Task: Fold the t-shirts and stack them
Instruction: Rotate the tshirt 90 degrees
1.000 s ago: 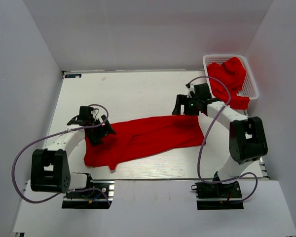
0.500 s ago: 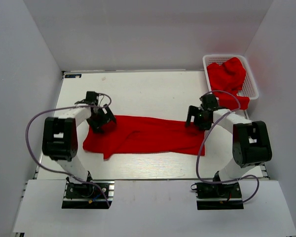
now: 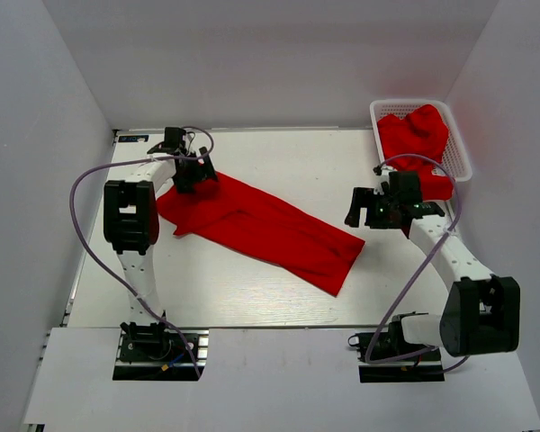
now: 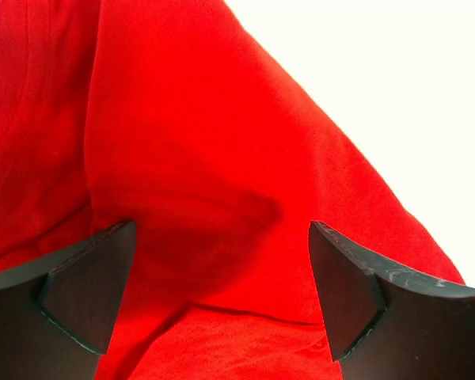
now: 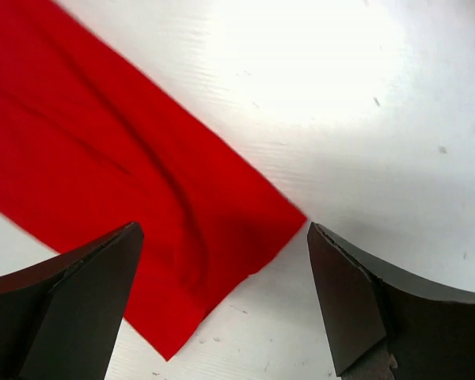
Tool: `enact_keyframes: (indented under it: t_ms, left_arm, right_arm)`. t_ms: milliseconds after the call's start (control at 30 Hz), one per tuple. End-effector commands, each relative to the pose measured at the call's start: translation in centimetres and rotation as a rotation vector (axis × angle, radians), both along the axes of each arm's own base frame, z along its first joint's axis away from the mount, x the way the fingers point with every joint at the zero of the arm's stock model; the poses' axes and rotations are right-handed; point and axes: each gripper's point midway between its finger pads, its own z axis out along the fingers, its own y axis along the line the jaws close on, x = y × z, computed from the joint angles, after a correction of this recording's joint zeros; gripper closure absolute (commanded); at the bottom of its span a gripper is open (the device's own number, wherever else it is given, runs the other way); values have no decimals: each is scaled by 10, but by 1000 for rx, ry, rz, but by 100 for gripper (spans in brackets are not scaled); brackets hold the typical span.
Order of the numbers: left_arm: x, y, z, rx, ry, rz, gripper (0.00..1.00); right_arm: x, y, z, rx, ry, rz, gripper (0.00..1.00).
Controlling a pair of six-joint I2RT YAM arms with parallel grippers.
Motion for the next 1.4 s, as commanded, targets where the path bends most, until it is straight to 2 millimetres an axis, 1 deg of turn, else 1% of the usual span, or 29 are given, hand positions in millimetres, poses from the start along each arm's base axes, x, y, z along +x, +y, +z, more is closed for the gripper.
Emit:
enact_keyframes:
  t_ms: [0, 33, 67, 133, 200, 233, 267, 300, 333, 367, 400, 433, 467, 533, 567, 600, 633, 667, 700, 833, 933, 1000, 1033, 1100, 1167, 1200, 1267, 1300, 1367]
  left_arm:
    - [19, 4, 33, 17, -91, -53, 0]
    - [19, 4, 33, 17, -91, -53, 0]
    - [21, 6, 46, 35, -117, -55, 0]
    - [22, 7, 57, 48, -146, -74, 0]
    - [18, 5, 74, 50, -184, -117, 0]
    - [14, 0, 77, 51, -192, -148, 0]
    - [11, 0, 79, 58, -198, -158, 0]
    - [0, 4, 73, 86, -166, -176, 0]
    - [-7, 1, 77, 93, -164, -182, 0]
    - [-12, 4, 76, 108, -158, -183, 0]
    - [-29, 5, 60, 107, -109, -186, 0]
    - [-32, 6, 57, 112, -120, -193, 0]
    - [-47, 5, 49, 101, -101, -200, 0]
    - [-56, 3, 44, 89, -95, -219, 0]
    - [-63, 1, 35, 82, -83, -250, 0]
    - [-63, 0, 39, 82, -92, -250, 0]
    - [-67, -1, 34, 78, -83, -269, 0]
    - [-66, -2, 36, 76, -95, -281, 0]
    - [-68, -4, 30, 64, -85, -288, 0]
    - [-66, -14, 33, 18, -115, -326, 3]
    - [-72, -15, 27, 11, -102, -341, 8]
    - [-72, -20, 25, -13, -106, -366, 12]
    - [-72, -20, 25, -14, -106, -366, 12]
    - [-75, -20, 14, -17, -73, -366, 16]
    - [-77, -23, 11, -37, -64, -376, 21]
    - [-78, -27, 11, -38, -64, -385, 27]
    - [-77, -29, 13, -46, -74, -390, 34]
    - [-74, -29, 16, -45, -83, -391, 40]
    - [-74, -28, 11, -41, -76, -399, 47]
  right_arm:
    - [11, 22, 45, 50, -171, 183, 10]
    - [9, 30, 48, 73, -181, 233, 10]
    - [8, 36, 50, 104, -183, 260, 10]
    - [3, 48, 46, 144, -176, 309, 10]
    - [4, 52, 40, 159, -157, 314, 10]
    - [5, 52, 39, 159, -155, 318, 10]
    - [6, 52, 35, 159, -136, 312, 10]
    - [7, 52, 34, 151, -139, 312, 10]
    - [7, 52, 35, 149, -141, 316, 10]
    - [8, 51, 35, 144, -142, 312, 10]
    - [9, 49, 35, 135, -145, 308, 10]
    - [8, 49, 33, 130, -137, 307, 10]
    - [8, 47, 33, 122, -139, 300, 10]
    - [8, 46, 32, 117, -135, 295, 10]
    - [8, 45, 32, 116, -132, 294, 10]
    - [8, 46, 31, 118, -128, 295, 10]
    - [9, 46, 30, 118, -127, 297, 10]
    - [10, 46, 31, 117, -126, 293, 10]
    - [10, 47, 32, 119, -128, 294, 10]
    - [9, 46, 30, 120, -119, 295, 10]
    - [9, 45, 29, 113, -115, 287, 10]
    - [9, 43, 28, 105, -113, 281, 10]
    - [9, 43, 29, 102, -117, 280, 10]
    - [10, 42, 28, 96, -116, 279, 10]
    - [10, 41, 29, 97, -117, 275, 10]
    - [8, 41, 27, 94, -112, 277, 10]
    - [10, 41, 28, 95, -115, 273, 10]
    - [9, 41, 28, 94, -113, 274, 10]
    - [9, 42, 29, 96, -116, 277, 10]
